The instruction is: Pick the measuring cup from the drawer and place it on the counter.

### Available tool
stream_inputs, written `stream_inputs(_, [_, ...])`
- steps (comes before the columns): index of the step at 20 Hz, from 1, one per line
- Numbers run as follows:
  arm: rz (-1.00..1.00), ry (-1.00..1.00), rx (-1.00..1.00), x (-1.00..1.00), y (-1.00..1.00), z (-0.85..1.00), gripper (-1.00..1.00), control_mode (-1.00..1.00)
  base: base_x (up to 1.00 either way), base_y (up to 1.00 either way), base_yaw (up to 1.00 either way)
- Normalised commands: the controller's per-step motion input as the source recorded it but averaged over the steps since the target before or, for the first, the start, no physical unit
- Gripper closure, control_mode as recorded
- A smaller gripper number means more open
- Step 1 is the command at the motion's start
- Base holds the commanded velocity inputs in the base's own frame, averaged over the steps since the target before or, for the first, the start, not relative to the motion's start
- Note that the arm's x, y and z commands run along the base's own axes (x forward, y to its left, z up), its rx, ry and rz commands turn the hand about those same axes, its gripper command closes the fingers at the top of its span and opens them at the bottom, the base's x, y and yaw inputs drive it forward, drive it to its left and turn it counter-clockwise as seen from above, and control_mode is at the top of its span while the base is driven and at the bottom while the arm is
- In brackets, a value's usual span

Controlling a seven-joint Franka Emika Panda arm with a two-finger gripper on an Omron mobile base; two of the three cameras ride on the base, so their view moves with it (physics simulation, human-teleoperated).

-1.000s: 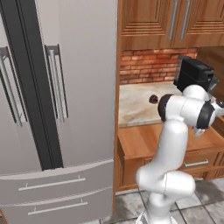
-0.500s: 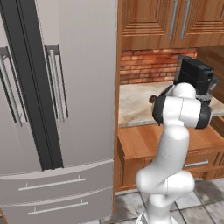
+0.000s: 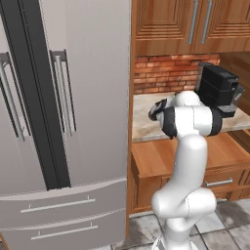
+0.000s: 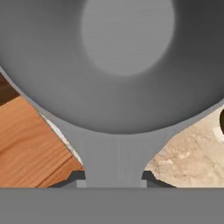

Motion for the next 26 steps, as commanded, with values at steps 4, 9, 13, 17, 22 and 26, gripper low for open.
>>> stream_inputs(4, [-0.06,0.06,0.00,0.68,0.11,0.00,1.00,-1.00,0.00,0.00,0.00])
stream_inputs(9, [-0.03,0.10,0.05,0.80,0.00,-0.21,1.00,-1.00,0.00,0.00,0.00])
stream_inputs(13, [0.00,0.19,0.03,0.97,0.00,-0.38,1.00,-1.00,0.00,0.00,0.00])
stream_inputs(17, [0.00,0.17,0.00,0.99,0.11,-0.37,-1.00,-1.00,0.00,0.00,0.00])
stream_inputs(22, [0.00,-0.01,0.00,0.21,0.04,0.00,-1.00,-1.00,0.00,0.00,0.00])
stream_inputs(26, [0.00,-0.19,0.00,-0.54,-0.04,0.35,-1.00,-1.00,0.00,0.00,0.00])
